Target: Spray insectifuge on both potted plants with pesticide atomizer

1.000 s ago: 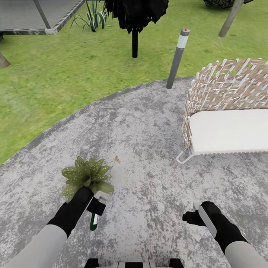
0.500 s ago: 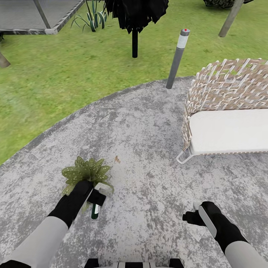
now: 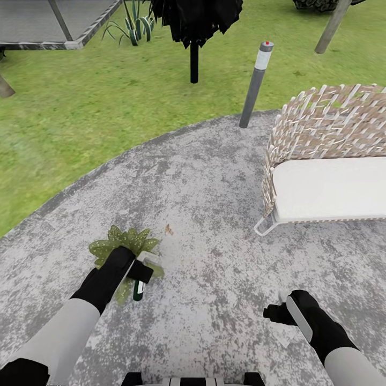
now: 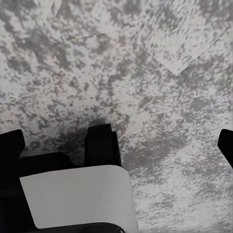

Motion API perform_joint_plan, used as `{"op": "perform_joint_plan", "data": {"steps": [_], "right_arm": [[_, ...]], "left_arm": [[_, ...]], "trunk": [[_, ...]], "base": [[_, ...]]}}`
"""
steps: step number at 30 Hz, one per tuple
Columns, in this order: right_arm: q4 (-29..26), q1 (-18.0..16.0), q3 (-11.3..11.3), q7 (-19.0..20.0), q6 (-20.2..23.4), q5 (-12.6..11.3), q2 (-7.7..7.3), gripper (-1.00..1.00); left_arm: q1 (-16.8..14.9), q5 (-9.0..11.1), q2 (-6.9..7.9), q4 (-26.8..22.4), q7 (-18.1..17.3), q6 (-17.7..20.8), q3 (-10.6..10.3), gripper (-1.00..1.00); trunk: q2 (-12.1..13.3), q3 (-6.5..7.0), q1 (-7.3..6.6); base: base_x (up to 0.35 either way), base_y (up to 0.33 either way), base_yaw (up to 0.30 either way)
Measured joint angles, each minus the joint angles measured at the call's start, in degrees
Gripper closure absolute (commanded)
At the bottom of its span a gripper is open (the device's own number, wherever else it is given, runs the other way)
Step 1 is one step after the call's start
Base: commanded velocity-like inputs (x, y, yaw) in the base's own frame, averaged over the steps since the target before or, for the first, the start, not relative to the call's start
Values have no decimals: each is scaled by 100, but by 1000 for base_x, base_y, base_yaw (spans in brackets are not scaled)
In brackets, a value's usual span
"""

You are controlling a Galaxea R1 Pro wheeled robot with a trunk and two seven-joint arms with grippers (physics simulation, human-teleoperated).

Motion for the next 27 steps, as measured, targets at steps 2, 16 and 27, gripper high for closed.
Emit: {"op": "perform_joint_plan", "data": {"steps": [2,16,27], "right_arm": [[0,0,0,0,0,0,0,-100],[0,0,0,0,-2,0,0,-100],[0,0,0,0,-2,0,0,-100]], "left_arm": [[-5,-2,0,5,0,2,-8,100],[-16,-260,28,14,1,19,0,100],[65,-282,20,15,-14,13,-19,100]], "trunk": [[0,0,0],[0,0,-2],[0,0,0]], "base": [[0,0,0],[74,0,0],[88,0,0]]}}
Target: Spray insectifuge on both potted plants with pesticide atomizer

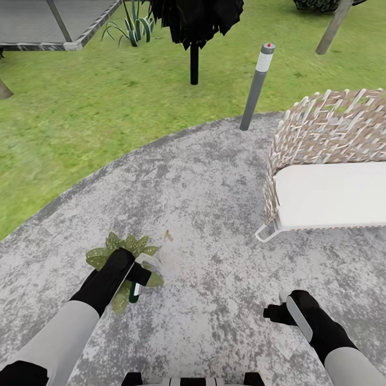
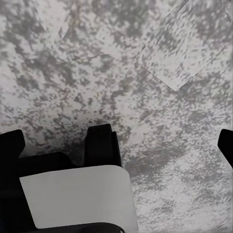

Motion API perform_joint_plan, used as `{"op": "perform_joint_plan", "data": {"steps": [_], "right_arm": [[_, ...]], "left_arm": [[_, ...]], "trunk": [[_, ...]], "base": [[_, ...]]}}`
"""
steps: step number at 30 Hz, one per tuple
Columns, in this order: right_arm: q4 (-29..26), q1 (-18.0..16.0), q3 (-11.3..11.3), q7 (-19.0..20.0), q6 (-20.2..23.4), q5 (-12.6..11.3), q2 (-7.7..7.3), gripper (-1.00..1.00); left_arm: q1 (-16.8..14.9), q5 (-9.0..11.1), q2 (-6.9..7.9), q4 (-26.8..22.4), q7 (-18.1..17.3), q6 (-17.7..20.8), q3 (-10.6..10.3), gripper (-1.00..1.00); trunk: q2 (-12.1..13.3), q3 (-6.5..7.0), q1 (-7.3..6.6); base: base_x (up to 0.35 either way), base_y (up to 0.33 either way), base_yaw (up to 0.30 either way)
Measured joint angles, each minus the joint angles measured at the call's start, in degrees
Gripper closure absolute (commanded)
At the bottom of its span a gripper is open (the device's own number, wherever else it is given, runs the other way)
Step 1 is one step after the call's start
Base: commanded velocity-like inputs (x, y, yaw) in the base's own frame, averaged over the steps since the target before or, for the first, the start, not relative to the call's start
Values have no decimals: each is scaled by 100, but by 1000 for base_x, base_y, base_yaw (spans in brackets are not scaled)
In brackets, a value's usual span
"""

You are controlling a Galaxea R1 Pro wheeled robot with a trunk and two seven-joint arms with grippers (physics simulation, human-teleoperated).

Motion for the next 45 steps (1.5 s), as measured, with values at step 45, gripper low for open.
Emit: {"op": "perform_joint_plan", "data": {"steps": [45], "right_arm": [[0,0,0,0,1,0,0,-100]], "left_arm": [[49,-3,-14,-9,-2,-3,2,100]], "trunk": [[0,0,0]], "base": [[-105,-68,0]]}}
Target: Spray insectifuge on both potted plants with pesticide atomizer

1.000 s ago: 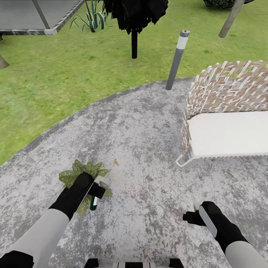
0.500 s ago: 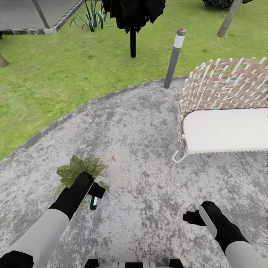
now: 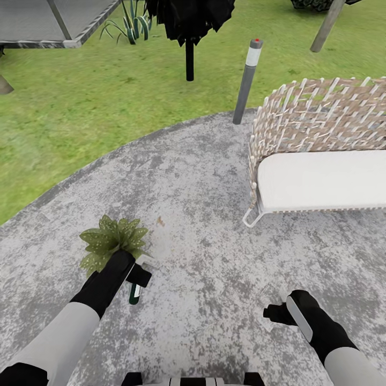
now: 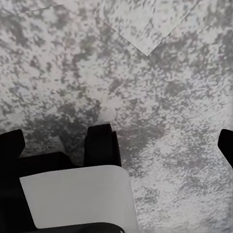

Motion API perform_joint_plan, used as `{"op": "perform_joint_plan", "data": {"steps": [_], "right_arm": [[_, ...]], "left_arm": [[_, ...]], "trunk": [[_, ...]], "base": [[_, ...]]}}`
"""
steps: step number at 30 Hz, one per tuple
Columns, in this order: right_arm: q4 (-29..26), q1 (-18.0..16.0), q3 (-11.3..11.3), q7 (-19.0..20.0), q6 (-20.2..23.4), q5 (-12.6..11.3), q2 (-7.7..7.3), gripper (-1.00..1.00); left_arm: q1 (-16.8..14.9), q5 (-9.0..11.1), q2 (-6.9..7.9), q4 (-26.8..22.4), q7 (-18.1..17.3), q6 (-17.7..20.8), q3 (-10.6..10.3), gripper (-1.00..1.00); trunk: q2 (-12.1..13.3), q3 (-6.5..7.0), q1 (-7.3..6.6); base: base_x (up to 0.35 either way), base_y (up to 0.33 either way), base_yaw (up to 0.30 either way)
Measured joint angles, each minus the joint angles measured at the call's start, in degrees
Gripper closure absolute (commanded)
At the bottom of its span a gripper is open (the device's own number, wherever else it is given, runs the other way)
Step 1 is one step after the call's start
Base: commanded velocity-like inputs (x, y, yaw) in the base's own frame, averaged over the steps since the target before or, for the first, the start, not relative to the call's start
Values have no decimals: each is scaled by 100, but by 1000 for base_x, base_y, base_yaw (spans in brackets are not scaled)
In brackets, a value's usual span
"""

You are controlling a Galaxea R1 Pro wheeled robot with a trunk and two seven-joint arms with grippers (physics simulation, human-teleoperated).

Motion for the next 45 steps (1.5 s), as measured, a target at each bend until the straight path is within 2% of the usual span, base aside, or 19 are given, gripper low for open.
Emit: {"op": "perform_joint_plan", "data": {"steps": [27,45], "right_arm": [[0,0,0,0,1,0,0,-100],[-17,0,0,-8,3,0,-1,-100]], "left_arm": [[132,0,2,-8,-2,-7,61,100],[132,50,-6,6,-25,-11,69,100]], "trunk": [[0,0,0],[721,323,-395]], "base": [[0,0,0],[0,0,0]]}}
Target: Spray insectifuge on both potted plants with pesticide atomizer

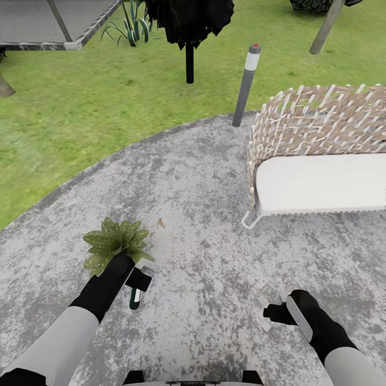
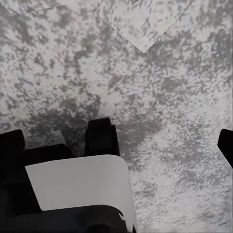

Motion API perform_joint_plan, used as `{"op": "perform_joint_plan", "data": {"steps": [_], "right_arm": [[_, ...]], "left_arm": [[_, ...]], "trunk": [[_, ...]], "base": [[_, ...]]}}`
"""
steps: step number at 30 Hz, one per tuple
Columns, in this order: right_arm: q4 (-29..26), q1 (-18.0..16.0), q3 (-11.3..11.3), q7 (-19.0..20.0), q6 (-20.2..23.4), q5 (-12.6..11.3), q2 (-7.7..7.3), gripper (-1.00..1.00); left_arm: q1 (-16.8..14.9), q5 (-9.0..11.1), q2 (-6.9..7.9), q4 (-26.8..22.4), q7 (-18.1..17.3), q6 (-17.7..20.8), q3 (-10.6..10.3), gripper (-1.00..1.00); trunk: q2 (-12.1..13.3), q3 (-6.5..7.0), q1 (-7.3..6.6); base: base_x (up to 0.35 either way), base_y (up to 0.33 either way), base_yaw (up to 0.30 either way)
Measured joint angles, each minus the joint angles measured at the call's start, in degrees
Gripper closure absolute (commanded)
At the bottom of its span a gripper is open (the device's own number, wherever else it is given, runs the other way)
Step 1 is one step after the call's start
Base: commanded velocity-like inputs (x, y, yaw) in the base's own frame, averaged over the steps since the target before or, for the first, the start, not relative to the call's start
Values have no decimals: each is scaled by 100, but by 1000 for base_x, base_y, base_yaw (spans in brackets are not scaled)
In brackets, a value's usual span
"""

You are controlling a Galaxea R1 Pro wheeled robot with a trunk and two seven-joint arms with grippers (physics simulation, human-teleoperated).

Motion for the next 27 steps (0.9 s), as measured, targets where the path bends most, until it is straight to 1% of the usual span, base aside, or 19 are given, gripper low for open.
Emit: {"op": "perform_joint_plan", "data": {"steps": [5,6,9,25,27], "right_arm": [[0,0,0,-3,-1,0,1,-100],[-1,0,0,-2,2,-1,1,-100],[-3,0,0,-3,3,0,1,-100],[0,0,0,0,4,0,1,-100],[2,0,9,0,4,-2,30,-100]], "left_arm": [[49,18,-8,3,2,-28,5,100],[117,15,-8,3,5,-50,57,100],[135,20,-9,3,2,-57,117,100],[140,26,-9,3,-14,-57,153,100],[139,29,-9,3,-23,-58,161,100]], "trunk": [[201,90,-110],[241,108,-132],[361,162,-198],[1003,449,-549],[1083,485,-593]], "base": [[0,0,0],[0,0,0],[0,0,0],[0,0,0],[0,0,0]]}}
